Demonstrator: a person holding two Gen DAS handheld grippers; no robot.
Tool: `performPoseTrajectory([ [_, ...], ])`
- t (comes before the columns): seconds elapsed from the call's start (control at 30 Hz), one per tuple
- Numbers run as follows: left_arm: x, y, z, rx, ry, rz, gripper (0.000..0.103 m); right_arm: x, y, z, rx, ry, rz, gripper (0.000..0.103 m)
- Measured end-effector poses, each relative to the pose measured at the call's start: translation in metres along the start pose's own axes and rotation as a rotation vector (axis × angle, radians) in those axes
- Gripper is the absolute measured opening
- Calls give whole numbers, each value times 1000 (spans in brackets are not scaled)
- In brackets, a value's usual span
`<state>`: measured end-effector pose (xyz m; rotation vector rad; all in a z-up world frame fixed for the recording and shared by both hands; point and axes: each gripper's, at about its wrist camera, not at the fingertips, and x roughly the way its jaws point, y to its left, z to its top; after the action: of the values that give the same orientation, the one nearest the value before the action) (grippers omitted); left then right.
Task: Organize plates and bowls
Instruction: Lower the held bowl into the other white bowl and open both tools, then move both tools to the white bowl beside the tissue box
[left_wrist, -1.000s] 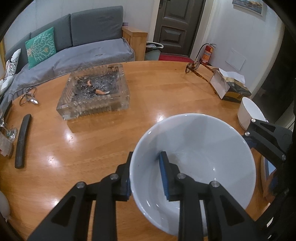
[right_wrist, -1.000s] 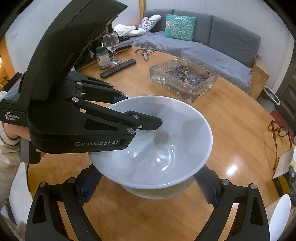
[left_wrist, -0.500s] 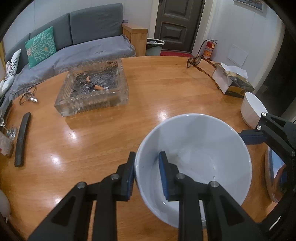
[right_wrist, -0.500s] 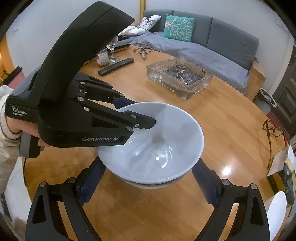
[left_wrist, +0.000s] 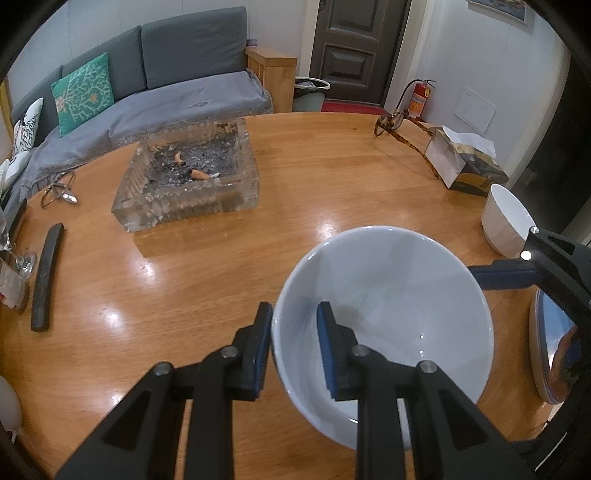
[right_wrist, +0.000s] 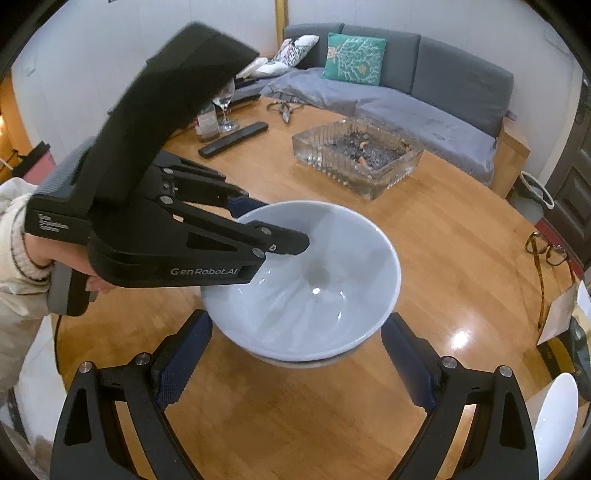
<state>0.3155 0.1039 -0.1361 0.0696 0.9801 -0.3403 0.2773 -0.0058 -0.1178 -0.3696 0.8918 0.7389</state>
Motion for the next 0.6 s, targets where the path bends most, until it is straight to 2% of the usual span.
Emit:
performPoseTrajectory([
  [0.33, -15, 6, 1, -12, -19, 25, 26, -13, 10, 3, -17, -41, 17, 91],
  [0.4, -21, 8, 2, -25, -32, 25, 31, -11, 13, 2, -22, -35, 11, 91],
  [0.6, -42, 4, 3, -19, -54, 51, 35, -17, 15, 0, -17, -47, 25, 90],
])
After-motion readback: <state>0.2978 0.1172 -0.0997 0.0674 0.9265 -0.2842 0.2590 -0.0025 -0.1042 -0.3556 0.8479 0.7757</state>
